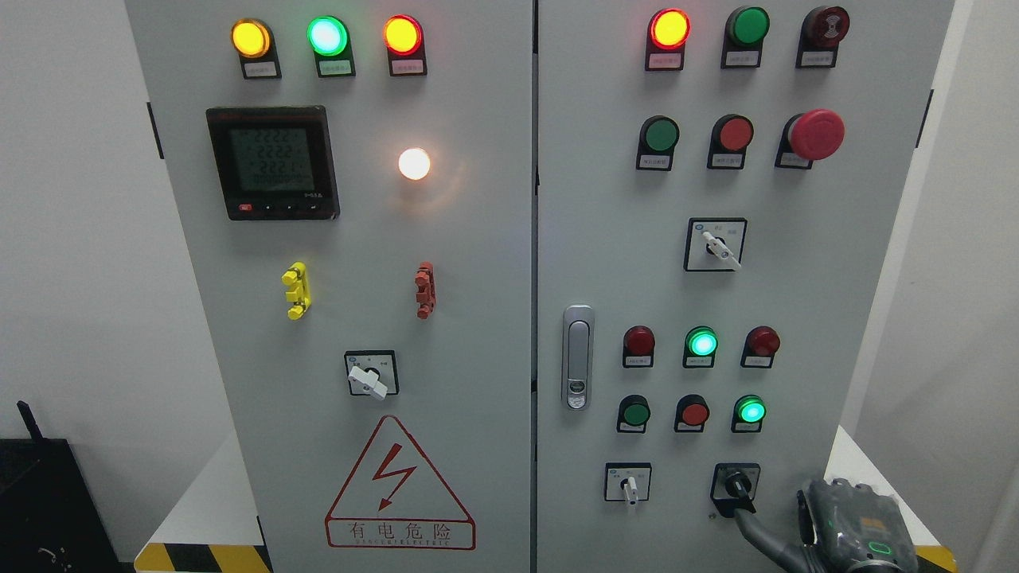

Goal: Flip black knob to close circuit

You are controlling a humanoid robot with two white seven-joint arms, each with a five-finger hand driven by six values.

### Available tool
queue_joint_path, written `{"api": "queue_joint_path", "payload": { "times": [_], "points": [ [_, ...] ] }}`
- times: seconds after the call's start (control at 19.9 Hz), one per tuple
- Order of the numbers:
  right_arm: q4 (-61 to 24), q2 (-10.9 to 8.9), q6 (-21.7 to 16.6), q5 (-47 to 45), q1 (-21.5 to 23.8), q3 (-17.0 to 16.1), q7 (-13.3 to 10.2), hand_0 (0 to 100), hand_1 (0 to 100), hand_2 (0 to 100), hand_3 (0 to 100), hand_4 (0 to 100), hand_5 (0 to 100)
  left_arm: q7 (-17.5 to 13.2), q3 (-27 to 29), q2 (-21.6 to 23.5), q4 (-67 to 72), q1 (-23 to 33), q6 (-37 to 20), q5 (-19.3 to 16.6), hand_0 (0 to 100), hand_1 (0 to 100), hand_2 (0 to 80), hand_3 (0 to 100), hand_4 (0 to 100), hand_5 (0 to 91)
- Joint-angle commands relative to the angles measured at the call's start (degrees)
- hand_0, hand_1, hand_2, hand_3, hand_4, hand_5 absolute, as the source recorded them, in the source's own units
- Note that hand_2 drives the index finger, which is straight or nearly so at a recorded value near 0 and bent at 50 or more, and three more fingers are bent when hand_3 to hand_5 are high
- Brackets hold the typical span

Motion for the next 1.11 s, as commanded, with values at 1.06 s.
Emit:
{"api": "queue_joint_path", "payload": {
  "times": [1.06],
  "points": [
    [-1.5, 1.47, 3.6, -1.3, 2.3, 5.9, -2.6, 0, 0, 88, 100, 79, 83, 0.0, 0.6, 0.0, 0.0, 0.0, 0.0, 0.4, 0, 0, 0.0, 5, 2, 0.0]
  ]
}}
